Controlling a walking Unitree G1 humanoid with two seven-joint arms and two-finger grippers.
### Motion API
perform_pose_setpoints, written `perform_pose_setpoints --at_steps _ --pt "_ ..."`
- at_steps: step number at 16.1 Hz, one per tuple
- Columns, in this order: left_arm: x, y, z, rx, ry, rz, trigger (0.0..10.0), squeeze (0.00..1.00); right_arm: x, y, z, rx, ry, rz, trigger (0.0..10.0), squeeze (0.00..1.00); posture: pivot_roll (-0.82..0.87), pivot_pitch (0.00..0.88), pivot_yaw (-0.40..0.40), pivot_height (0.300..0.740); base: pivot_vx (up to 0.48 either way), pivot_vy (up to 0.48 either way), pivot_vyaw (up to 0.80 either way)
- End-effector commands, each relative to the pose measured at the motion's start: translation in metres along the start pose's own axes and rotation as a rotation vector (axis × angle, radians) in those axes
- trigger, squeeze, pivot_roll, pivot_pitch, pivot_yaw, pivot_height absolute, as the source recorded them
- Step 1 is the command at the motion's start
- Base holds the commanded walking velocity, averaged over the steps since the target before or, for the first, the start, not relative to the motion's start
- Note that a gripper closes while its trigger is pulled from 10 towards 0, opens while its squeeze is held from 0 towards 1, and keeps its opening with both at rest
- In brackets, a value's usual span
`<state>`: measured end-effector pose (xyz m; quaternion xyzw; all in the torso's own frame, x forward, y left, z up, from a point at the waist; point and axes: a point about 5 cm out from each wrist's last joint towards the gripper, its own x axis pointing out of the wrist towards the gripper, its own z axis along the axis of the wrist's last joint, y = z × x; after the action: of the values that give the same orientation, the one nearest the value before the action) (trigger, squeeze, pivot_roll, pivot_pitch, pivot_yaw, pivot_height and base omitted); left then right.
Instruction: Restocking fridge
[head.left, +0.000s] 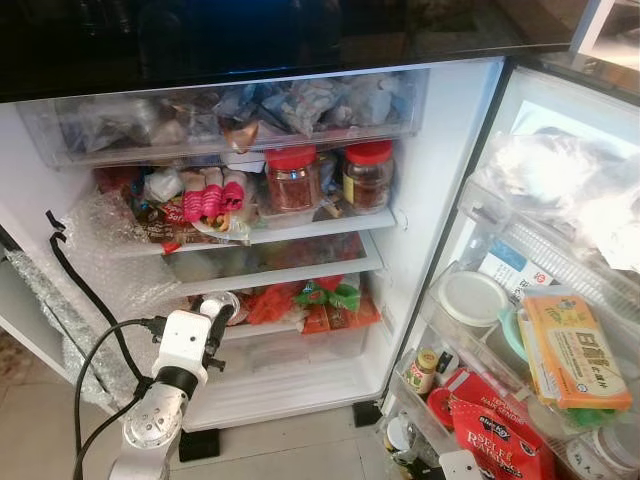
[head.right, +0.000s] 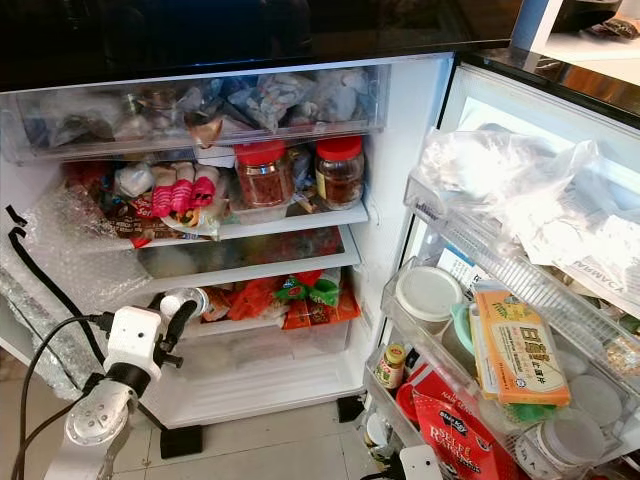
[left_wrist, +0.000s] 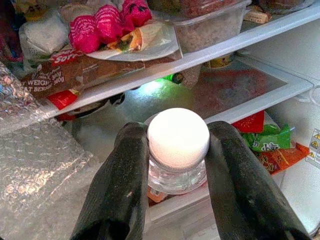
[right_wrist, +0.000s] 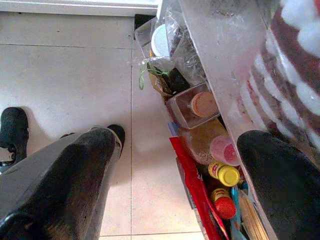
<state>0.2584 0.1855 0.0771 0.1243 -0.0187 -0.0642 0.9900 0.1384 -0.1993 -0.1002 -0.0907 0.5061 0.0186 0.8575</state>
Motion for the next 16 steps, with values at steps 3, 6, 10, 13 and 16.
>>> perform_pose_setpoints --at_steps 3,6,10,13,16 --pt "0.0007 0.0001 0.0051 0.006 -0.010 0.001 10.0 0.00 -0.0005 -0.0004 -0.0026 0.011 0.006 0.000 10.0 0.00 -0.08 0.000 -0.008 0.722 0.000 0.000 0.00" --pt "0.0010 -0.0014 0.0063 0.008 -0.010 0.001 10.0 0.00 -0.0005 -0.0009 -0.0027 0.013 0.007 -0.003 10.0 0.00 -0.08 0.000 -0.009 0.722 0.000 0.000 0.00" --pt "0.0027 -0.0023 0.0070 0.005 -0.009 0.001 10.0 0.00 -0.0005 -0.0009 -0.0024 0.021 0.006 -0.005 10.0 0.00 -0.09 0.000 -0.010 0.717 0.000 0.000 0.00" --pt "0.0035 -0.0031 0.0074 0.006 -0.011 -0.001 10.0 0.00 -0.0004 -0.0009 -0.0023 0.023 0.007 -0.002 10.0 0.00 -0.09 0.000 -0.010 0.683 0.000 0.000 0.00" --pt "0.0047 -0.0041 0.0080 0.006 -0.013 -0.001 10.0 0.00 -0.0003 -0.0017 -0.0013 0.004 0.004 -0.007 10.0 0.00 -0.08 0.000 -0.013 0.664 0.000 0.000 0.00"
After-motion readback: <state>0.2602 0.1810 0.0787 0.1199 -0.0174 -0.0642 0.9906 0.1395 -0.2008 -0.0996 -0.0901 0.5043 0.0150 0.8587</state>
